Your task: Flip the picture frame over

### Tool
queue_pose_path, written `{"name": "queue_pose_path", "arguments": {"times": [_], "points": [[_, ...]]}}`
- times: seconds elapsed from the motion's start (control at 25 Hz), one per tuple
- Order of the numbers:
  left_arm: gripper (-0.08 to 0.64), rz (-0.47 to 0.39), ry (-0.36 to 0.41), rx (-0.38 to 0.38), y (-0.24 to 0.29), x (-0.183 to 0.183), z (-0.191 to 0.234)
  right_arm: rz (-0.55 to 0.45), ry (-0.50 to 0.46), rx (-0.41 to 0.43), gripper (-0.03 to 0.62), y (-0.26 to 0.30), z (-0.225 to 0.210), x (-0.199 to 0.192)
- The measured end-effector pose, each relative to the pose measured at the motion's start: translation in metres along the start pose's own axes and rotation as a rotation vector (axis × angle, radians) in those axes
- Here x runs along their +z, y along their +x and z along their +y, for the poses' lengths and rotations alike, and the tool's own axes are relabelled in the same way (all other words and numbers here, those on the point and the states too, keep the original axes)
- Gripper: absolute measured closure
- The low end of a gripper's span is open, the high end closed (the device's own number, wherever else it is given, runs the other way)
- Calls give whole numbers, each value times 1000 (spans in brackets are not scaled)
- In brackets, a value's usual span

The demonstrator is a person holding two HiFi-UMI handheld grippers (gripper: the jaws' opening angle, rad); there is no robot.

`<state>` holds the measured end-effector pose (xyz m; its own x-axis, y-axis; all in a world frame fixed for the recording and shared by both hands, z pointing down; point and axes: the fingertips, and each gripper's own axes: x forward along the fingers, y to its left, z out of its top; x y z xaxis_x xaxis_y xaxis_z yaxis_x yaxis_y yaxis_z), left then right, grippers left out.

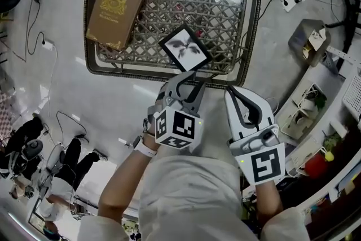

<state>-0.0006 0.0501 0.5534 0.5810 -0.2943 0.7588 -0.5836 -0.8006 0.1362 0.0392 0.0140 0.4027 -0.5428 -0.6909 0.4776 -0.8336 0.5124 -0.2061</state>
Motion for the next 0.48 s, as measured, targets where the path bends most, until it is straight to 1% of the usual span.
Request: {"name": "queue_pose_path", "arguments": {"times": [0.16, 0.32, 0.48], "points": [[431, 42, 53, 15, 18, -13, 2, 8, -3, 2, 574, 1, -6, -4], [431, 66, 50, 31, 32, -24, 5, 17, -4, 0, 574, 1, -12, -9], [431, 98, 81, 22, 44, -30, 7, 14, -7, 1, 574, 0, -17, -11]]}}
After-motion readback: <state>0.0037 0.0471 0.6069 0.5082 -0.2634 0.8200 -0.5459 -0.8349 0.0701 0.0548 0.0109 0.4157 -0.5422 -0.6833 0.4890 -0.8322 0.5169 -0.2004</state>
